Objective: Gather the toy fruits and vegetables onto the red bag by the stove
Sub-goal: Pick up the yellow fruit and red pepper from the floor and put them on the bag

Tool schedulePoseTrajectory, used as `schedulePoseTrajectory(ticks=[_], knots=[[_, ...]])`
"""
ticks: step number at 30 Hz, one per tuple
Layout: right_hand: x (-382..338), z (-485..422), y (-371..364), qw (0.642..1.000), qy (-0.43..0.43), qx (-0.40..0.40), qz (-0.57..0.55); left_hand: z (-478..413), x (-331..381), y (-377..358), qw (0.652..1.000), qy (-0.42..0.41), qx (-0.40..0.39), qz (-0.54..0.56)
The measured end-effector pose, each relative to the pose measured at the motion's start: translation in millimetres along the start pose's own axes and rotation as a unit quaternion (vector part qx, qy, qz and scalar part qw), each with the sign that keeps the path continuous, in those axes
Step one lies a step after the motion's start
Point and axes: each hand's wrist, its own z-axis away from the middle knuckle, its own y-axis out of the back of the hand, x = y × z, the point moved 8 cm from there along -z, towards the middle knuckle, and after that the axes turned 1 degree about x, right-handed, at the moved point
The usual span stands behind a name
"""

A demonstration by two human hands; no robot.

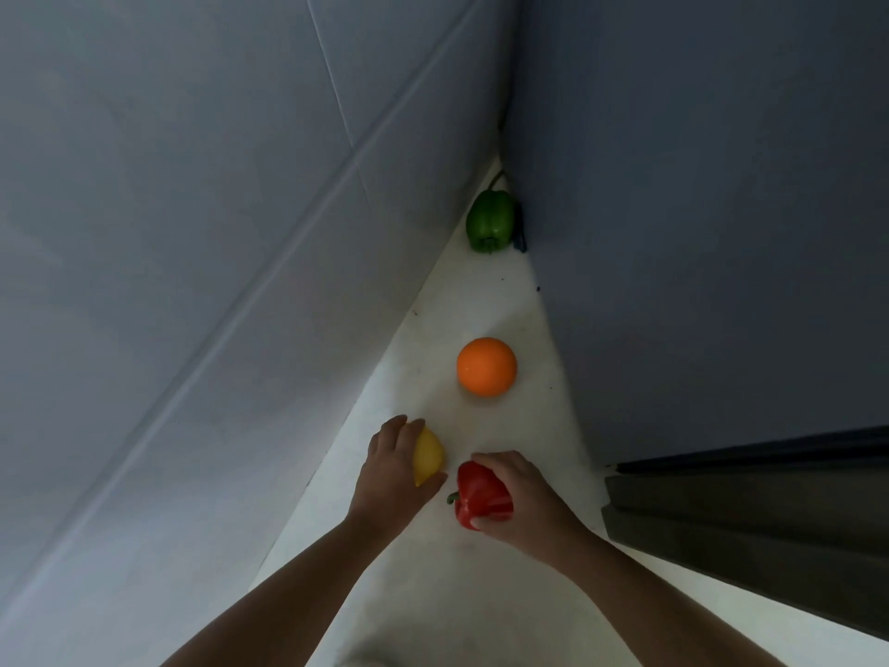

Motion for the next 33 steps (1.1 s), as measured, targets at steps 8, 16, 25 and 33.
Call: schedulePoseTrajectory(ticks=[8, 16, 25, 33], knots=[[5.6, -6.0, -9.0, 0.998, -0.02, 0.02, -0.052, 2.9, -11.5, 5.5, 0.998, 0.041, 0.02, 0.039], [-13.6, 13.1, 14.3, 0.992, -0.052, 0.09, -0.074, 40.6, -12.4, 51.5, 0.985, 0.099, 0.078, 0.114], [-41.2, 2.1, -40.2, 0.994, -0.088, 0.011, 0.057, 68.8, -27.3, 77.7, 0.974, 0.15, 0.096, 0.143], [-39.8, -0.8, -22.2, 0.993, -0.103, 0.047, -0.022, 62.9, -26.8, 83.5, 0.969, 0.121, 0.114, 0.182]])
